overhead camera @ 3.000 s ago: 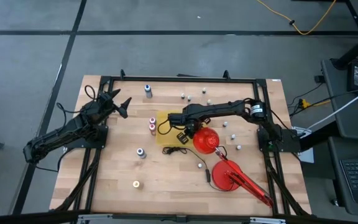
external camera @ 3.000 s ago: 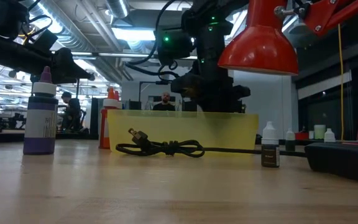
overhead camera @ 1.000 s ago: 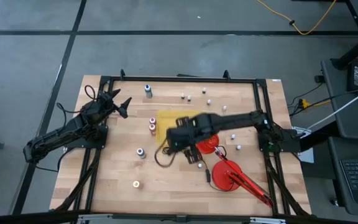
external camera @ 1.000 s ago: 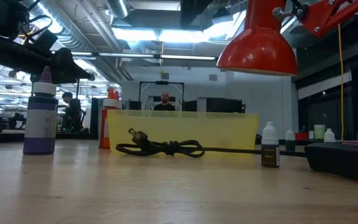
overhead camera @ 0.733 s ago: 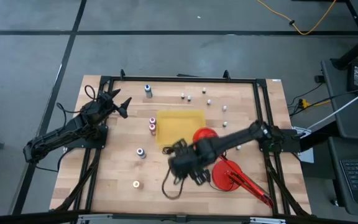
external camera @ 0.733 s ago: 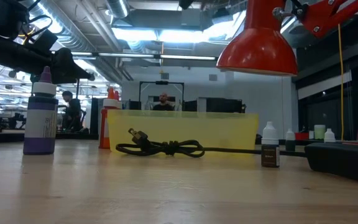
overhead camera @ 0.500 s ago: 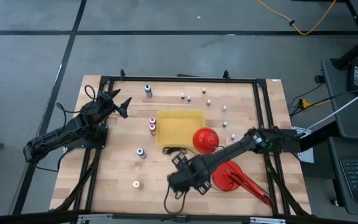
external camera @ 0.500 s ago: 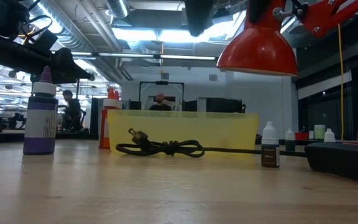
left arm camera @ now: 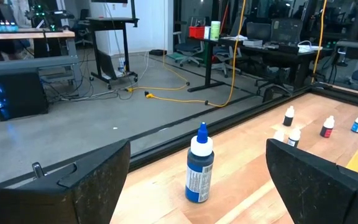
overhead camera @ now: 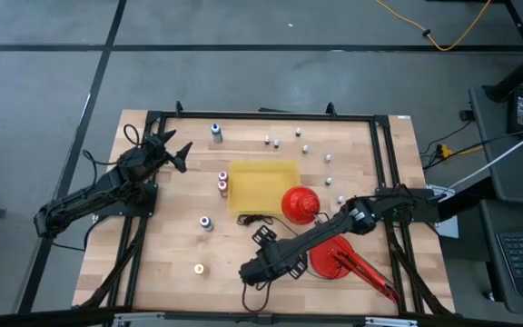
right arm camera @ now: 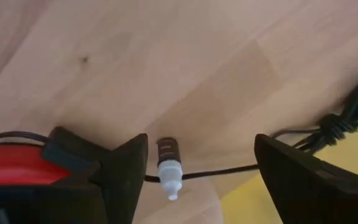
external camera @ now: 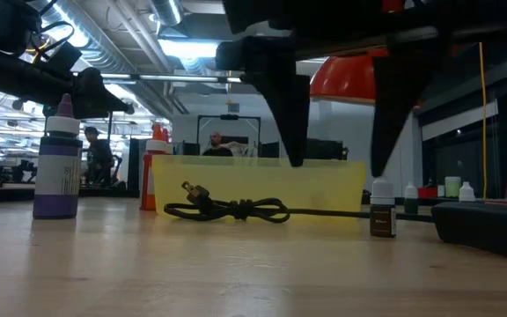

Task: Pick & Place food coloring
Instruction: Put the bottom small brown food coloring bottle into the yellow container

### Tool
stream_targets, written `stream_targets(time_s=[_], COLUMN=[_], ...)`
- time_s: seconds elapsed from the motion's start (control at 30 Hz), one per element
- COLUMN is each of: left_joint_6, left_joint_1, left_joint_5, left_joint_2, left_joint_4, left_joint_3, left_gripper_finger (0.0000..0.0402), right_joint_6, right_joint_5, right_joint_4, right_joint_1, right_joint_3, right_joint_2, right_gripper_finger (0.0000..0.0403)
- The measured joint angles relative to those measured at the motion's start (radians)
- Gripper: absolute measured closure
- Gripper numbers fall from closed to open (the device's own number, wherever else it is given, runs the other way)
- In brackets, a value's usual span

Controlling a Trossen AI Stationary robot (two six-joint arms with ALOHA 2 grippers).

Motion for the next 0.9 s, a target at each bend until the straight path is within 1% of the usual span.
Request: stream_targets(time_s=[0.17,0.23,0.33,0.9], left_joint_6=[0.0,0.0,0.0,0.0], left_joint_1=[0.0,0.0,0.0,0.0], left_joint_5=[0.0,0.0,0.0,0.0], left_joint_2=[0.0,0.0,0.0,0.0], left_joint_4=[0.0,0.0,0.0,0.0], left_joint_3=[0.0,0.0,0.0,0.0], left_gripper_finger=[0.0038,0.0038,0.0037,0.0038], right_joint_6=[-0.003,-0.002,0.0,0.032], right_joint_5=[-0.008,-0.033,-0.042,-0.038], right_joint_4=[-0.001,0.0,-0.001,-0.002], right_joint_1=[-0.01,-0.01,-0.01,-0.008], right_joint_3=[-0.034,-0.042,-0.062,-0.196], right_joint_2=[0.003,0.002,0.002,-0.045], right_gripper_finger=[0.0115,0.0119,0.0122,0.0122])
